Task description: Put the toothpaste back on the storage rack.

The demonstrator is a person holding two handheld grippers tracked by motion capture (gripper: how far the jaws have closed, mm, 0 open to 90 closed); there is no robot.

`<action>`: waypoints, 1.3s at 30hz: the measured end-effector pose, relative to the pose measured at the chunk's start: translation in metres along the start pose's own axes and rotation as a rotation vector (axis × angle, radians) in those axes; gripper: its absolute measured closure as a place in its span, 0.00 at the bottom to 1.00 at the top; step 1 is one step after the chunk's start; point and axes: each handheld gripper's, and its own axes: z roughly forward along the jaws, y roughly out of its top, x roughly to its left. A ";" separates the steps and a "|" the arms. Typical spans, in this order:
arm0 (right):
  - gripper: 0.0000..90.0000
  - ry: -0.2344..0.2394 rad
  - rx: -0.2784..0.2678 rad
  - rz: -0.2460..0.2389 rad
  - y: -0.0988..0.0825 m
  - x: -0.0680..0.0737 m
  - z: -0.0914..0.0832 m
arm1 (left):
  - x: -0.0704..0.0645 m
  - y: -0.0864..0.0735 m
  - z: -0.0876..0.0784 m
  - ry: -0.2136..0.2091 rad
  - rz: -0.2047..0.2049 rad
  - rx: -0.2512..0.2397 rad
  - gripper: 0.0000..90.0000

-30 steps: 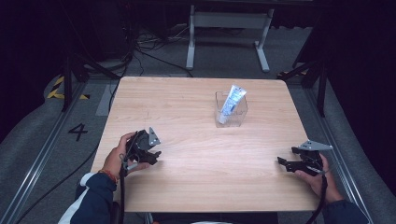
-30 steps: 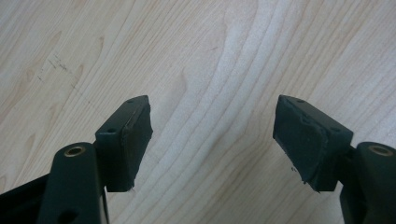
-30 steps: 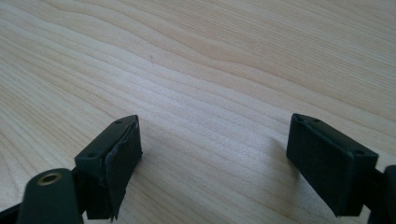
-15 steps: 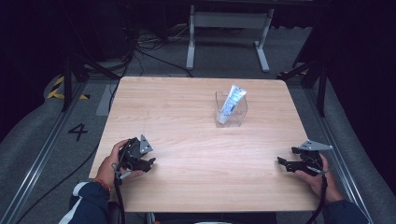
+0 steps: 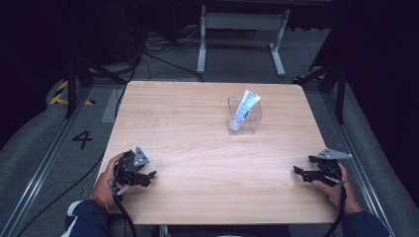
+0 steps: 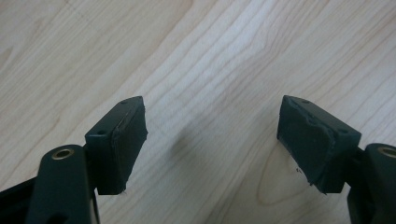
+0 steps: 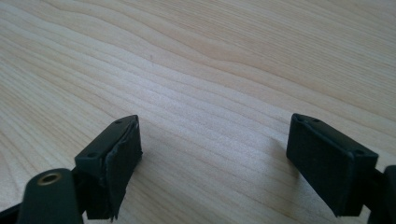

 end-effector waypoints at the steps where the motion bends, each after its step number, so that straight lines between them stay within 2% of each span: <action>1: 0.20 0.000 0.000 0.001 0.000 0.000 0.000 | 0.001 -0.005 -0.002 -0.001 -0.017 -0.020 0.27; 2: 0.20 0.000 0.000 0.001 0.000 0.000 0.000 | 0.001 -0.005 -0.002 -0.001 -0.017 -0.020 0.27; 3: 0.20 0.000 0.000 0.000 0.000 0.000 0.000 | 0.002 -0.009 -0.003 -0.009 -0.035 -0.039 0.27; 6: 0.20 0.000 0.000 0.000 0.000 0.000 0.000 | 0.002 -0.014 -0.003 -0.003 -0.038 -0.034 0.26; 8: 0.20 0.000 0.001 -0.002 0.000 0.000 0.000 | 0.003 -0.019 -0.004 -0.018 -0.054 -0.054 0.26; 11: 0.20 0.002 0.001 -0.002 0.000 0.000 0.000 | 0.006 -0.028 -0.004 -0.051 -0.100 -0.081 0.25; 15: 0.20 0.004 0.000 -0.003 0.000 0.000 0.000 | 0.013 -0.038 -0.003 -0.071 -0.132 -0.124 0.20; 16: 0.20 0.004 0.000 -0.003 0.000 0.000 0.000 | 0.013 -0.042 -0.003 -0.082 -0.168 -0.134 0.20; 17: 0.20 0.004 0.000 -0.003 0.000 0.000 0.000 | 0.016 -0.045 -0.003 -0.088 -0.167 -0.145 0.20; 18: 0.20 0.005 0.000 -0.003 0.000 0.000 0.000 | 0.016 -0.047 -0.002 -0.098 -0.195 -0.154 0.19; 20: 0.20 0.005 0.000 -0.003 0.000 0.000 0.000 | 0.017 -0.049 -0.003 -0.084 -0.200 -0.158 0.17; 22: 0.20 0.006 0.000 -0.004 0.000 -0.001 0.000 | 0.015 -0.049 -0.003 -0.077 -0.227 -0.152 0.17; 25: 0.20 0.008 0.000 -0.006 0.000 -0.001 0.000 | 0.016 -0.048 -0.003 -0.064 -0.218 -0.152 0.16; 39: 0.20 0.019 -0.002 -0.018 -0.001 0.001 -0.001 | 0.014 -0.046 -0.001 -0.044 -0.252 -0.143 0.12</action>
